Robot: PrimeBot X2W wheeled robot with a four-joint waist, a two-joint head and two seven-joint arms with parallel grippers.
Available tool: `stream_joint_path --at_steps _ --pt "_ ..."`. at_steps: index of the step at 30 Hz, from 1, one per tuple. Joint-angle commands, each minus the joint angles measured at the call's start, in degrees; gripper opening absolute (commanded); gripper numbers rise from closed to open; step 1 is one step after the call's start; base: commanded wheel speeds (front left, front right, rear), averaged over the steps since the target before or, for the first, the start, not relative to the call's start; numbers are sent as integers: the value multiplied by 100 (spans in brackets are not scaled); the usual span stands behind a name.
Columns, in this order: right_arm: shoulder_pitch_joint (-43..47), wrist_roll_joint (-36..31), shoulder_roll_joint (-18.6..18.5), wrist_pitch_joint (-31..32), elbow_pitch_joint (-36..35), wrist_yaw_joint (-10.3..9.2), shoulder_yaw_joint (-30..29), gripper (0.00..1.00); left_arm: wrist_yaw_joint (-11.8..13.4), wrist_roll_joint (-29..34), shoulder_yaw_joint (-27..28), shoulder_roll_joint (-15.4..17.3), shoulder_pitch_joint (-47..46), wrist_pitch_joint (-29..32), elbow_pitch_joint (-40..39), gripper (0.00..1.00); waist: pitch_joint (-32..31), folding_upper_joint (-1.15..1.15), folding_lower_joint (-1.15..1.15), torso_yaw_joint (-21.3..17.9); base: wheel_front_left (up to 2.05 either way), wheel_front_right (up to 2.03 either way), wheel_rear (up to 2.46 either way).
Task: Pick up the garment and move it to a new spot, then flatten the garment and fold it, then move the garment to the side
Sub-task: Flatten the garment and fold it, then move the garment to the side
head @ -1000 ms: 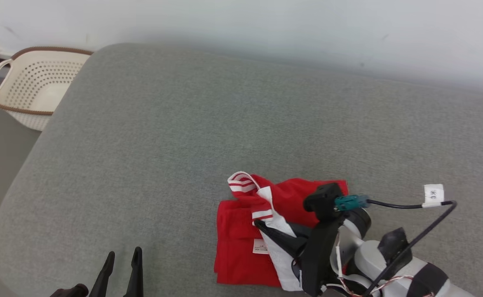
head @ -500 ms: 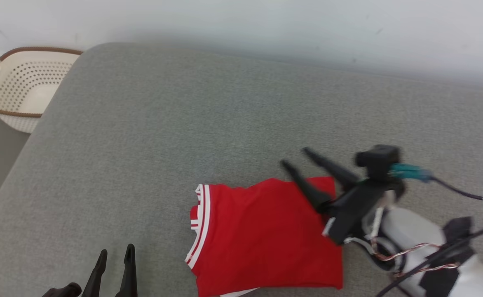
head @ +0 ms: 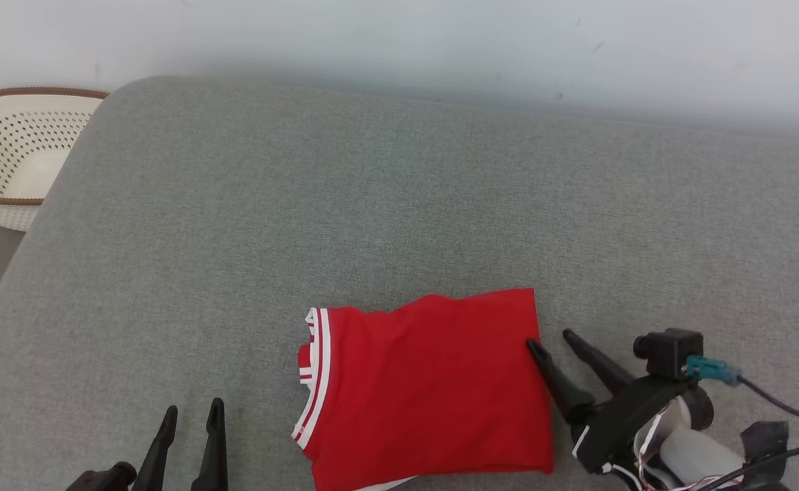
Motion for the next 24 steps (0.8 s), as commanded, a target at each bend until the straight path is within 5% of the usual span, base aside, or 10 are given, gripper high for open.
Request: stream_joint_path --at_steps 1,14,15,17,18,24 --pt "40 42 62 11 55 -4 0 100 2 10 7 7 -38 -2 -17 100 6 0 0 34 0 0 0" --pt "117 -4 552 252 811 -4 132 100 -11 70 49 6 59 -2 -58 100 -10 0 0 263 0 0 0" --pt "139 12 592 298 824 -4 173 83 -5 64 55 6 68 -2 -60 100 -11 0 0 260 0 0 0" --pt "142 -7 624 356 816 -4 252 13 3 53 66 6 87 -2 -59 100 -23 0 0 245 0 0 0" --pt "129 -1 631 320 800 -4 257 0 4 50 73 6 98 -2 -61 100 -32 0 0 231 0 0 0" --pt "-36 -77 595 -17 910 -5 77 0 -34 169 103 6 244 -2 -52 100 -288 0 0 -31 0 0 0"
